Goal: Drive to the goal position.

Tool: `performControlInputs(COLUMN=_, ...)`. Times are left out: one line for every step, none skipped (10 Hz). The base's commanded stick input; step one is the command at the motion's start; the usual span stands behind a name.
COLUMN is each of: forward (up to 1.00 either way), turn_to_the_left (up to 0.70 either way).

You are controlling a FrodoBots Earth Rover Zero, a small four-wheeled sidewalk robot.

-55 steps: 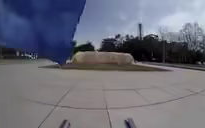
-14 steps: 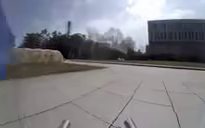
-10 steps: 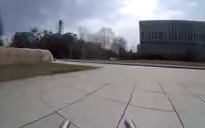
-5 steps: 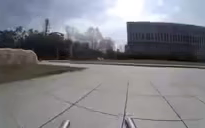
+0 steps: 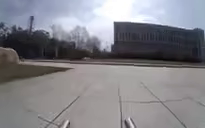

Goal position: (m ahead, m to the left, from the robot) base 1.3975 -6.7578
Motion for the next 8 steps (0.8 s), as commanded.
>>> performControlInputs(forward=0.85, turn_to_the_left=-0.34)
performControlInputs(forward=0.85, turn_to_the_left=-0.34)
performControlInputs(forward=0.85, turn_to_the_left=-0.34)
performControlInputs(forward=0.85, turn_to_the_left=-0.34)
performControlInputs(forward=0.85, turn_to_the_left=-0.34)
performControlInputs(forward=0.85, turn_to_the_left=-0.34)
performControlInputs(forward=0.85, turn_to_the_left=-0.34)
performControlInputs(forward=0.85, turn_to_the_left=-0.34)
